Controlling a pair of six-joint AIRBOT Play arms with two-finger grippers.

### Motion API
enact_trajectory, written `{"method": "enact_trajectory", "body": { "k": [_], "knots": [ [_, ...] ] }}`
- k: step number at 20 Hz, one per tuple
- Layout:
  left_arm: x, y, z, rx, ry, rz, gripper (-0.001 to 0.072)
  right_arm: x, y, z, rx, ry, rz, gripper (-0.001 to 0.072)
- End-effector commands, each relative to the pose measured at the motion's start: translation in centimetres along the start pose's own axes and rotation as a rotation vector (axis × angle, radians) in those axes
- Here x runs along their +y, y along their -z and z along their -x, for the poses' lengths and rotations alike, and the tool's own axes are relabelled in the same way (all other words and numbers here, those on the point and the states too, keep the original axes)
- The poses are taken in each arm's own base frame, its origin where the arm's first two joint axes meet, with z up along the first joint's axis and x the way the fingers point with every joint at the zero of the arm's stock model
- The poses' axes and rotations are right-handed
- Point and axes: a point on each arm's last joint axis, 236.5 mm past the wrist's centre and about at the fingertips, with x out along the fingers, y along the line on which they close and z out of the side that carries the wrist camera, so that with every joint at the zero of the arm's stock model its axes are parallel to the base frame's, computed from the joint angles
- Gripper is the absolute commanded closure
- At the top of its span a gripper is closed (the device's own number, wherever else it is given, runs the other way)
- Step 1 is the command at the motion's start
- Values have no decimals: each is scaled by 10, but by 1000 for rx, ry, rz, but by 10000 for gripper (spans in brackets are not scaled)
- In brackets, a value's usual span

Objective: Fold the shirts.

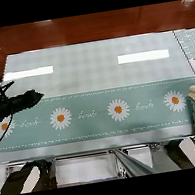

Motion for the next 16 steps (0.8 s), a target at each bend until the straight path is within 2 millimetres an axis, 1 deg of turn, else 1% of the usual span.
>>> {"method": "enact_trajectory", "body": {
  "k": [1, 2, 3, 4, 5, 6, 7, 8, 9, 10, 11, 12, 13, 14, 15, 16],
  "knots": [
    [6, -4, -5, -11, -13, 12, 675, -77, 45, -7, -47, 281, -191, 693],
    [9, -5, -8, -11, -18, 18, 675, -85, 46, -6, -98, 315, -219, 692],
    [12, -5, -11, -6, -24, 26, 675, -88, 46, -7, -124, 323, -245, 596],
    [14, -3, -16, 7, -21, 40, 674, -87, 44, -10, -124, 317, -253, 183],
    [16, 0, -21, 26, -20, 59, 675, -80, 41, -16, -106, 291, -229, 89],
    [18, 2, -27, 42, -16, 80, 675, -72, 35, -23, -89, 256, -190, 89],
    [16, 0, -30, 57, -4, 91, 675, -57, 23, -27, -104, 192, -147, 89],
    [8, -10, -30, 59, 20, 60, 674, -33, -1, -24, -176, 84, -132, 91],
    [-1, -28, -26, 40, 36, -1, 675, 2, -32, -13, -285, -71, -118, 100],
    [-13, -55, -18, -2, 49, -57, 675, 53, -67, 12, -406, -302, -105, 190],
    [-26, -83, -8, -55, 62, -91, 676, 109, -91, 47, -504, -547, -50, 375],
    [-46, -114, 3, -110, 82, -129, 676, 162, -100, 85, -569, -775, 45, 598],
    [-69, -137, 14, -147, 109, -171, 676, 208, -94, 109, -567, -950, 142, 692],
    [-97, -152, 23, -165, 145, -234, 676, 248, -77, 112, -499, -1033, 229, 693],
    [-124, -157, 29, -161, 178, -294, 676, 286, -47, 99, -410, -1055, 361, 693],
    [-149, -153, 31, -140, 209, -352, 676, 318, -12, 79, -333, -1020, 516, 693]
  ]
}}
